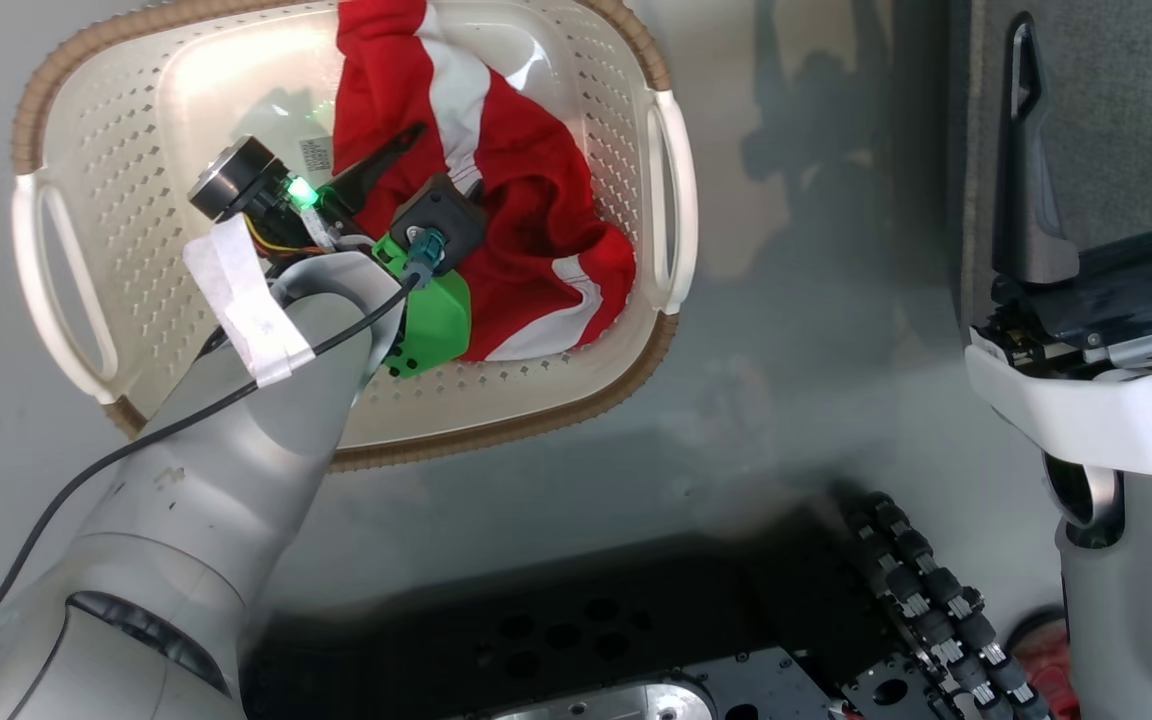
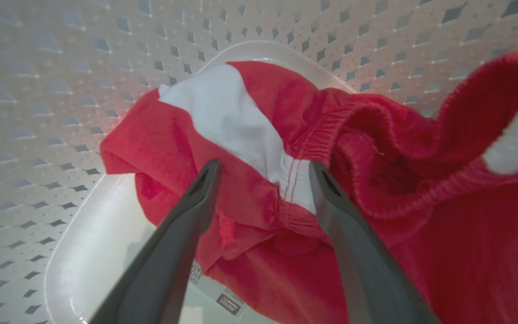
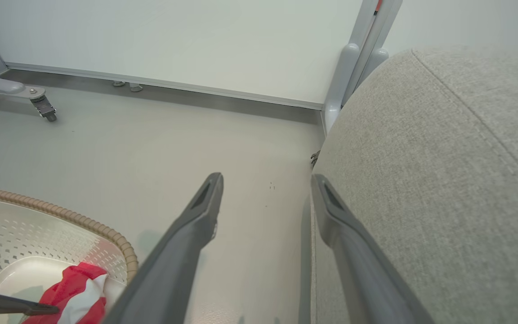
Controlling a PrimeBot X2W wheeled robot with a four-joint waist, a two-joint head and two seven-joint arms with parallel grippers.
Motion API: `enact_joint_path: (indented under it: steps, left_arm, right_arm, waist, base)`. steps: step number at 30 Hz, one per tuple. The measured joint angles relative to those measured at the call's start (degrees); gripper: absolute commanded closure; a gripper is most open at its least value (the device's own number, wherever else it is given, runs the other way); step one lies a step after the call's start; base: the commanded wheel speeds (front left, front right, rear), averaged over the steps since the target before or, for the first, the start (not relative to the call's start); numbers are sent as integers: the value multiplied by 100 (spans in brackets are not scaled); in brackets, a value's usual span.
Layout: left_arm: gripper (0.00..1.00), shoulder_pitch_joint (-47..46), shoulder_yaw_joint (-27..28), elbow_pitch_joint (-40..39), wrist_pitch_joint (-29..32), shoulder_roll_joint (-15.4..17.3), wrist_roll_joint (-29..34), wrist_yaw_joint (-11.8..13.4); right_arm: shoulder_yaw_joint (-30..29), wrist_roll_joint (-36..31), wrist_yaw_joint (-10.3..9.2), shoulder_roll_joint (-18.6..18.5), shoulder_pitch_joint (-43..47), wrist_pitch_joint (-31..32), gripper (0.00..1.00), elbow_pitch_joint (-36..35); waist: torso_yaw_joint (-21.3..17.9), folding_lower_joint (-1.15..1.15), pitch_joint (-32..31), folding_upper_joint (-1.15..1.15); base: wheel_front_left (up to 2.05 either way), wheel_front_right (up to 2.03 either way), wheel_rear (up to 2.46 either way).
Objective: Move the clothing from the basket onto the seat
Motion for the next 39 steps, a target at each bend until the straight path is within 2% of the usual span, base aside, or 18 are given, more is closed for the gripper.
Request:
enact_joint_path:
  steps: [4, 14, 19, 20, 21, 22, 23, 33, 39]
  left_arm:
    - [0, -51, -118, 226, -2, 18, 80, 53]
    - [0, -240, -269, 776, 161, -49, 71, -18]
    - [0, -246, -315, 846, 454, -64, 31, -166]
    - [5, -246, -332, 853, 500, -67, 21, -205]
    - [58, -246, -347, 861, 557, -71, -1, -244]
    - [90, -246, -360, 868, 587, -71, -7, -263]
    - [100, -246, -375, 873, 613, -70, -16, -289]
    - [100, -226, -525, 894, 951, -3, -249, -436]
    - [100, -227, -553, 901, 730, 37, -397, -444]
  right_arm:
    - [30, 3, 0, 23, 15, 0, 0, -1]
    - [91, 12, 0, 40, 102, 0, 0, -3]
    - [98, 16, 0, 44, 129, 0, 0, -9]
    - [98, 30, 0, 45, 131, 0, 0, -9]
    - [98, 44, 0, 45, 135, 0, 0, -9]
    - [98, 47, 0, 45, 140, 0, 0, -9]
    - [98, 48, 0, 45, 144, 0, 0, -8]
    - [113, 108, 0, 47, 122, 0, 0, 14]
    - [171, 221, 0, 48, -91, 0, 0, 44]
  waist:
    - [-83, 0, 42, 0]
    - [-217, 0, 121, 0]
    - [-253, 0, 138, 0]
    - [-257, 0, 140, 0]
    - [-259, 0, 140, 0]
    - [-261, 0, 138, 0]
    - [-263, 0, 136, 0]
    - [-287, 0, 107, 0]
    - [-315, -1, 40, 0]
  base:
    - [0, 0, 0]
    - [0, 0, 0]
    - [0, 0, 0]
    - [0, 0, 0]
    - [0, 0, 0]
    - [0, 0, 0]
    - [0, 0, 0]
    - [0, 0, 0]
    - [0, 0, 0]
